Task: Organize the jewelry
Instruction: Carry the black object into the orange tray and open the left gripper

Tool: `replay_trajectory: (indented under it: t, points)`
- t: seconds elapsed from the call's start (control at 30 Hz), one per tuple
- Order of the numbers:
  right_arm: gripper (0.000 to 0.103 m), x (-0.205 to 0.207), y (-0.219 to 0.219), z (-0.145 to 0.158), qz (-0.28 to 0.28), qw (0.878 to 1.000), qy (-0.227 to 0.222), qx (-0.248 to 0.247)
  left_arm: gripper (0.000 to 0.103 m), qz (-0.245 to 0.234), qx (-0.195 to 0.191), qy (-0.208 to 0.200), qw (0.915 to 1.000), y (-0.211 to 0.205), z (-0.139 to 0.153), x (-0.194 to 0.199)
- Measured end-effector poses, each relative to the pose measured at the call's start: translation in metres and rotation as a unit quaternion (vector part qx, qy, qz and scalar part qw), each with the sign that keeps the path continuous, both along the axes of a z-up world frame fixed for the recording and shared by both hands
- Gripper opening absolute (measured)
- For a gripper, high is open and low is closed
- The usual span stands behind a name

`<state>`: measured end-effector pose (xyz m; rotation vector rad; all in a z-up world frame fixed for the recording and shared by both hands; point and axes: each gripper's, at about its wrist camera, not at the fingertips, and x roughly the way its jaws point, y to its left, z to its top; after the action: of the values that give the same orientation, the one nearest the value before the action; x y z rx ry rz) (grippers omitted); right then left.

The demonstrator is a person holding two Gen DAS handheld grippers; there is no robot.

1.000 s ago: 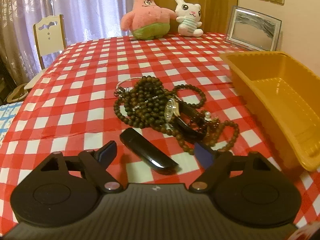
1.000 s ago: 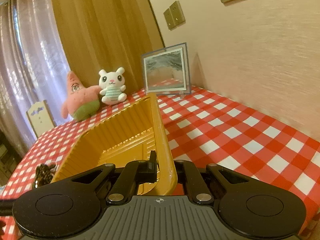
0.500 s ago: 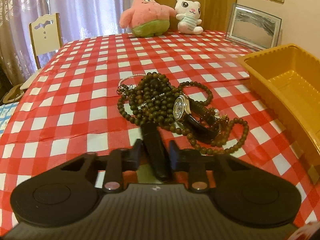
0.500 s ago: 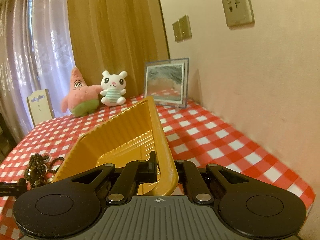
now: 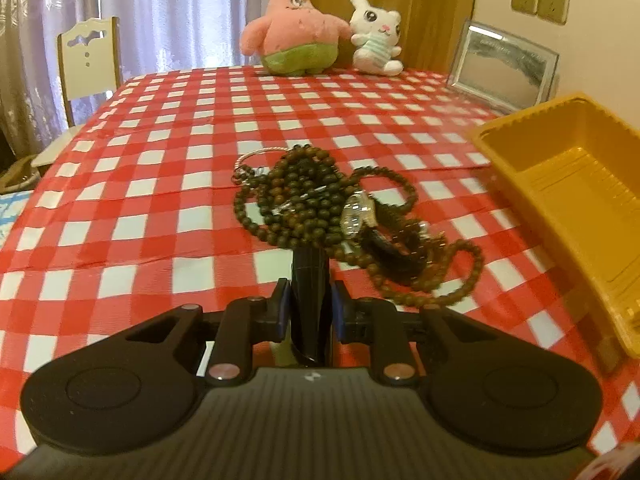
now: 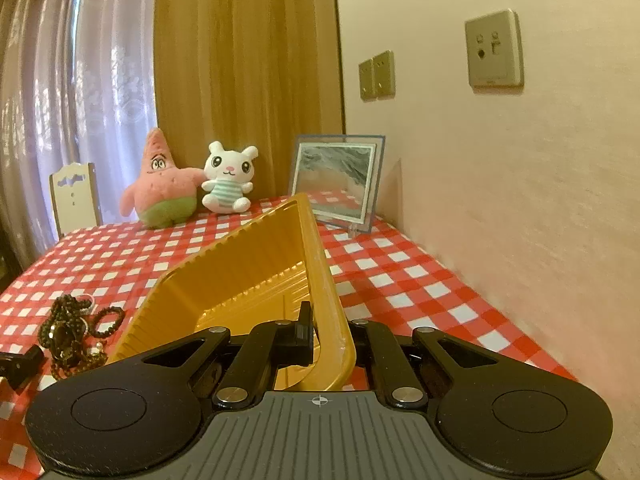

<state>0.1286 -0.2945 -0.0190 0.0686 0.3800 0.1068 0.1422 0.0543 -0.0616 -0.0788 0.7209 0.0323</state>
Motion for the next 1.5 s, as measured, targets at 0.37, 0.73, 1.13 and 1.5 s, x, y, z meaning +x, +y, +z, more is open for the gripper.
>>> replay_trajectory:
  t: [0.37,0.73,1.13,1.5]
  points:
    - [0.006,-0.006,0.028,0.009,0.003,0.998,-0.011,-0.06,0.019,-0.104,-0.09,-0.042,0.9896,-0.051,0.044,-0.012]
    - [0.006,-0.01,0.036,0.011,-0.003,0.997,-0.007,-0.077,0.019,-0.185,-0.155,0.01,0.9704,-0.117,0.029,0.011]
    - [0.005,-0.01,0.031,0.005,-0.024,0.996,-0.001,-0.081,0.026,-0.168,-0.141,-0.008,0.9756,-0.101,0.031,-0.004]
    - [0.005,-0.011,0.02,0.003,-0.058,0.995,-0.003,-0.081,0.025,-0.078,-0.113,0.01,0.9905,-0.042,0.015,-0.017]
